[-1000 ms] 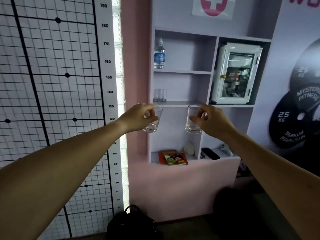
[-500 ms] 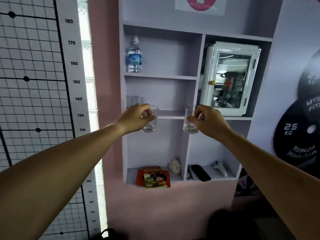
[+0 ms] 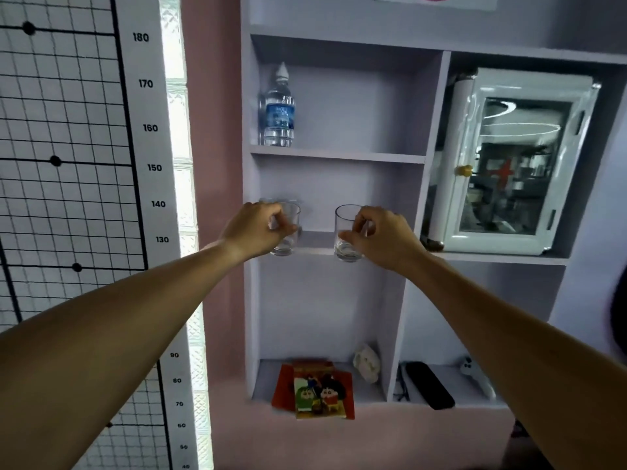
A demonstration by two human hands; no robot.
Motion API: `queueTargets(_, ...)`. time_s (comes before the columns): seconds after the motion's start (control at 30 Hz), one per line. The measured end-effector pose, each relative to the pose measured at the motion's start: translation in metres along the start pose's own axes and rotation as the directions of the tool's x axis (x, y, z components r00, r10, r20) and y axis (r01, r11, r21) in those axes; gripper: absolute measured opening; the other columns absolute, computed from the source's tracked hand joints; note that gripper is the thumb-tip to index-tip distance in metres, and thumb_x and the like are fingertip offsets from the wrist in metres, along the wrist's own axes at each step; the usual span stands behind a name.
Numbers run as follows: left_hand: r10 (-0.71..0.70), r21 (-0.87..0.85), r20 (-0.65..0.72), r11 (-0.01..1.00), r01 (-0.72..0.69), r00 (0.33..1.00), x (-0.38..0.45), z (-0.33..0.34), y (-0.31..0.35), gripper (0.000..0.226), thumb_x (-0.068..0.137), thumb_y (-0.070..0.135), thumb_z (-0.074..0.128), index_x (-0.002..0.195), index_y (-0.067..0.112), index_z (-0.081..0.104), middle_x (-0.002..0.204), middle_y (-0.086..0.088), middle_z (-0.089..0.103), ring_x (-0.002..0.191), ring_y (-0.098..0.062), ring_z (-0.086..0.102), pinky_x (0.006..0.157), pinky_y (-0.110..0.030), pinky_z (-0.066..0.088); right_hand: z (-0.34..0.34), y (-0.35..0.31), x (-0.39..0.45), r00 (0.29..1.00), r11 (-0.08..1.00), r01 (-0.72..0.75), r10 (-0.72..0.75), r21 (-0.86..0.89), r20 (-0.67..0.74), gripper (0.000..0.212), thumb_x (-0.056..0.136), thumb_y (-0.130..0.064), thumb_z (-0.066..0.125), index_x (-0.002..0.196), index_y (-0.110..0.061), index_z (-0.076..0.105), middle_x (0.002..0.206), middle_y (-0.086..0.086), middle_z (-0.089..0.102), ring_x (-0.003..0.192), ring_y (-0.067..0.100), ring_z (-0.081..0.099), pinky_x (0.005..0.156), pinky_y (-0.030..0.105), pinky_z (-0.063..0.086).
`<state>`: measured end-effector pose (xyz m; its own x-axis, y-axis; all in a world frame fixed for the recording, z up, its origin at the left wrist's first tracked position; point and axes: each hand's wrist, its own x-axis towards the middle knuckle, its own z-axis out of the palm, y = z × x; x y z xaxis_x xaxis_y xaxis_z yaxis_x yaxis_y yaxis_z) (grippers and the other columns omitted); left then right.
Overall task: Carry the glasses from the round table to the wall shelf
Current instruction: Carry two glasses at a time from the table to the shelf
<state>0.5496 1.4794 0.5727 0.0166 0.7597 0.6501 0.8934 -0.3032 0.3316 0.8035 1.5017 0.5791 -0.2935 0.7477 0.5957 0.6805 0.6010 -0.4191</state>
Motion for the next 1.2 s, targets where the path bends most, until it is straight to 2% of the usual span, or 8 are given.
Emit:
queueTargets(0.2, -0.037, 0.036, 0.016, 0.999, 0.036, 0.999, 0.04, 0.014, -0.044, 0.019, 0.084, 0.047, 0.068, 0.076, 0.031, 0.064, 0.087, 0.013, 0.068, 0.085, -0.014, 0.061, 0.07, -0.029, 0.044, 0.044, 0.004, 0.059, 1.0, 0.999, 0.024, -0.024, 0.029, 0.013, 0.025, 0.083, -0.045, 0.074, 0.078, -0.023, 0.063, 0.083, 0.0, 0.066, 0.08, 0.021, 0.061, 0.075, 0.038, 0.055)
queueTargets(0.4, -0.049, 0.144, -0.009, 0.988, 0.05, 0.999, 0.057, 0.023, -0.073, 0.022, 0.084, 0.051, 0.065, 0.074, 0.034, 0.056, 0.084, 0.006, 0.063, 0.08, -0.019, 0.062, 0.066, -0.03, 0.045, 0.082, 0.01, 0.101, 0.997, 0.999, 0.023, -0.025, 0.03, 0.07, 0.024, 0.085, -0.046, 0.071, 0.074, -0.029, 0.058, 0.072, -0.015, 0.055, 0.071, 0.013, 0.055, 0.061, 0.025, 0.044)
queueTargets(0.5, 0.002, 0.208, -0.006, 0.978, 0.0, 1.0, 0.064, 0.028, -0.075, 0.021, 0.085, 0.046, 0.067, 0.077, 0.029, 0.057, 0.082, 0.004, 0.062, 0.076, -0.02, 0.062, 0.065, -0.03, 0.049, 0.096, 0.014, 0.117, 0.993, 0.998, 0.037, -0.043, 0.058, 0.112, 0.025, 0.087, -0.043, 0.071, 0.072, -0.031, 0.055, 0.074, -0.018, 0.054, 0.072, 0.009, 0.053, 0.058, 0.018, 0.037)
queueTargets(0.6, 0.021, 0.281, -0.022, 0.96, -0.014, 1.0, 0.071, 0.036, -0.073, 0.021, 0.087, 0.042, 0.067, 0.08, 0.023, 0.06, 0.084, 0.003, 0.064, 0.074, -0.017, 0.058, 0.063, -0.025, 0.038, 0.105, 0.02, 0.131, 0.99, 0.994, 0.049, -0.061, 0.097, 0.127, 0.025, 0.086, -0.041, 0.072, 0.071, -0.031, 0.055, 0.077, -0.015, 0.056, 0.074, 0.009, 0.054, 0.058, 0.016, 0.036)
queueTargets(0.93, -0.1, 0.341, 0.068, 0.937, 0.071, 0.993, 0.086, 0.048, -0.077, 0.012, 0.088, 0.027, 0.062, 0.081, 0.024, 0.052, 0.083, -0.001, 0.065, 0.075, -0.022, 0.063, 0.064, -0.028, 0.041, 0.134, 0.035, 0.156, 0.977, 0.973, 0.063, -0.106, 0.222, 0.187, 0.016, 0.085, -0.033, 0.073, 0.077, -0.023, 0.063, 0.083, -0.01, 0.063, 0.078, 0.011, 0.054, 0.061, 0.016, 0.037)
queueTargets(1.0, -0.092, 0.354, 0.06, 0.933, 0.065, 0.994, 0.087, 0.05, -0.08, 0.013, 0.089, 0.032, 0.062, 0.086, 0.023, 0.054, 0.085, -0.001, 0.066, 0.074, -0.021, 0.063, 0.064, -0.029, 0.043, 0.137, 0.037, 0.158, 0.976, 0.969, 0.071, -0.117, 0.236, 0.184, 0.015, 0.085, -0.033, 0.072, 0.079, -0.022, 0.064, 0.084, -0.009, 0.064, 0.08, 0.011, 0.055, 0.062, 0.017, 0.038)
queueTargets(1.1, -0.039, 0.464, 0.011, 0.885, 0.03, 0.999, 0.089, 0.047, -0.084, 0.035, 0.085, 0.053, 0.061, 0.101, 0.022, 0.057, 0.088, 0.001, 0.068, 0.076, -0.023, 0.065, 0.067, -0.03, 0.047, 0.142, 0.04, 0.163, 0.977, 0.964, 0.079, -0.126, 0.254, 0.174, 0.016, 0.085, -0.035, 0.073, 0.088, -0.021, 0.067, 0.095, -0.005, 0.067, 0.086, 0.014, 0.057, 0.067, 0.02, 0.039)
queueTargets(1.2, -0.027, 0.527, -0.018, 0.849, 0.033, 0.999, 0.088, 0.044, -0.082, 0.044, 0.083, 0.057, 0.061, 0.109, 0.022, 0.056, 0.091, 0.001, 0.066, 0.077, -0.021, 0.061, 0.068, -0.029, 0.041, 0.145, 0.042, 0.165, 0.984, 0.956, 0.069, -0.113, 0.285, 0.14, 0.033, 0.079, -0.041, 0.078, 0.099, -0.023, 0.059, 0.101, -0.003, 0.062, 0.087, 0.018, 0.059, 0.06, 0.018, 0.039)
